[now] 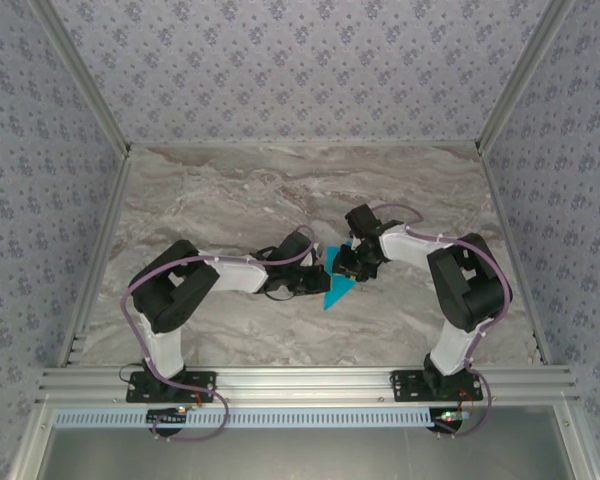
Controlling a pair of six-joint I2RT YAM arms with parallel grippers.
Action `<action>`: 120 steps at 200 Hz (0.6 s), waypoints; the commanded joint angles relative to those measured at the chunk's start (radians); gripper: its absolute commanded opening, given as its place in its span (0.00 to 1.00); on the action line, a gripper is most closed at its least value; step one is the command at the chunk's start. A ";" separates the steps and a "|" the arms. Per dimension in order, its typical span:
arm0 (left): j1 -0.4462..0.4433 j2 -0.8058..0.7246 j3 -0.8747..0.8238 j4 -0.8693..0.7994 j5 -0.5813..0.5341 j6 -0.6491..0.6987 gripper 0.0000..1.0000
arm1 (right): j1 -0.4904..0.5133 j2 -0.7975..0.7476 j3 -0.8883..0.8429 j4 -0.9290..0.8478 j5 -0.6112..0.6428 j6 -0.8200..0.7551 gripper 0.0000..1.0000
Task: Fold a paper plane with a square sheet of paper (pick it up from the middle)
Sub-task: Fourth fold the wing at the center of the table.
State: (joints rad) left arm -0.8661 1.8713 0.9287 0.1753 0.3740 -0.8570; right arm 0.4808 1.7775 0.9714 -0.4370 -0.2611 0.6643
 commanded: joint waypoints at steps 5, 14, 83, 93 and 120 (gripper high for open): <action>-0.002 0.003 0.022 -0.025 -0.006 0.018 0.12 | 0.019 0.179 -0.084 -0.034 0.144 -0.014 0.40; -0.003 0.000 0.022 -0.019 -0.003 0.018 0.12 | 0.021 0.183 -0.082 -0.036 0.146 -0.015 0.40; -0.003 -0.026 0.014 0.052 0.016 0.019 0.13 | 0.025 0.197 -0.077 -0.040 0.158 -0.012 0.40; -0.003 -0.019 0.013 0.062 0.022 0.014 0.13 | 0.025 0.197 -0.078 -0.040 0.157 -0.012 0.40; -0.003 -0.003 0.016 0.056 0.023 0.012 0.13 | 0.025 0.198 -0.078 -0.040 0.154 -0.011 0.40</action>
State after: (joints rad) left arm -0.8658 1.8702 0.9287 0.2077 0.3786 -0.8543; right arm 0.4881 1.7897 0.9874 -0.4572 -0.2459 0.6643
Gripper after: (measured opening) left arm 0.133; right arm 0.402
